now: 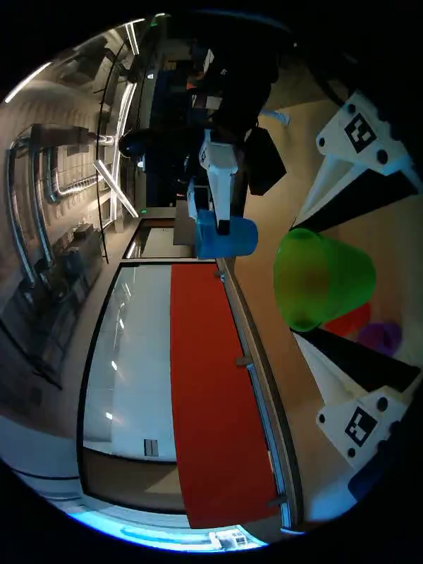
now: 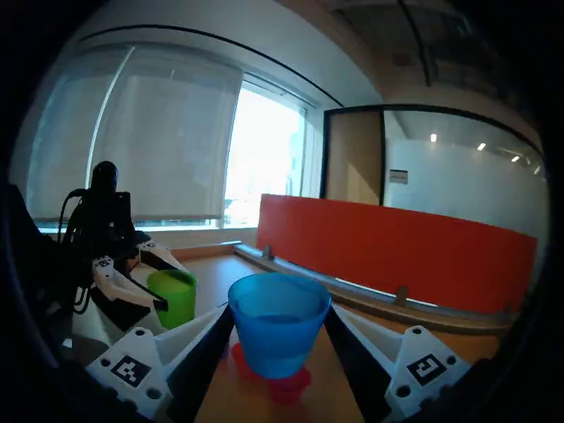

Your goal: Pour water

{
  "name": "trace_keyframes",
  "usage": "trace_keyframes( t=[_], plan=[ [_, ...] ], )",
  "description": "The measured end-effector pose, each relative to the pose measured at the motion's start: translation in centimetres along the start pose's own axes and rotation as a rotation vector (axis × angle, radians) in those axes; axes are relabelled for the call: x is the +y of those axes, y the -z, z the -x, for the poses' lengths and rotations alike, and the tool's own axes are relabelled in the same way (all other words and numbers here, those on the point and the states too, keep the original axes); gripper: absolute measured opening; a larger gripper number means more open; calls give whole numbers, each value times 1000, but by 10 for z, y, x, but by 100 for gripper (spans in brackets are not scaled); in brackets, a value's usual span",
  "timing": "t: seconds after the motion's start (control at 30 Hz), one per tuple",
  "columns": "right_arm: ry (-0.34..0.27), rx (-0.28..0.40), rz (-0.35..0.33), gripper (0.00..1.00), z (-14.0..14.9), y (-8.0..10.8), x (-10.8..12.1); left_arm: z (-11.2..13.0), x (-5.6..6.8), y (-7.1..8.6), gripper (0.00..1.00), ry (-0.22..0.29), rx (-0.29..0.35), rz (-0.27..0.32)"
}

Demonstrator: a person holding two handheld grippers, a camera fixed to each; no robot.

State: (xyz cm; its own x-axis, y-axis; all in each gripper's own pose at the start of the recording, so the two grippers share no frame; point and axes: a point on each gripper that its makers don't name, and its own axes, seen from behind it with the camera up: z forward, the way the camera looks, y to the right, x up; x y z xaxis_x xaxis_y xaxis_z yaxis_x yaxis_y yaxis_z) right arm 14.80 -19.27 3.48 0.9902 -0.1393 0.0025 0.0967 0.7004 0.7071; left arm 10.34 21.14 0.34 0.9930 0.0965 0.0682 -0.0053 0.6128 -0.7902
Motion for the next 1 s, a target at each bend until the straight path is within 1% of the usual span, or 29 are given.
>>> trace_keyframes(
  t=[0.37, 0.7, 1.0],
  plan=[
    [78, 7, -25, 90, -19, -10, -6, 8, 9, 2, 90, -3, 0, 34],
    [180, 13, -31, 90, -33, -15, -7, 14, 16, 0, 90, 4, -11, 63],
    [238, 23, -43, 90, -43, -19, -9, 17, 21, -2, 90, 10, -13, 83]
  ],
)
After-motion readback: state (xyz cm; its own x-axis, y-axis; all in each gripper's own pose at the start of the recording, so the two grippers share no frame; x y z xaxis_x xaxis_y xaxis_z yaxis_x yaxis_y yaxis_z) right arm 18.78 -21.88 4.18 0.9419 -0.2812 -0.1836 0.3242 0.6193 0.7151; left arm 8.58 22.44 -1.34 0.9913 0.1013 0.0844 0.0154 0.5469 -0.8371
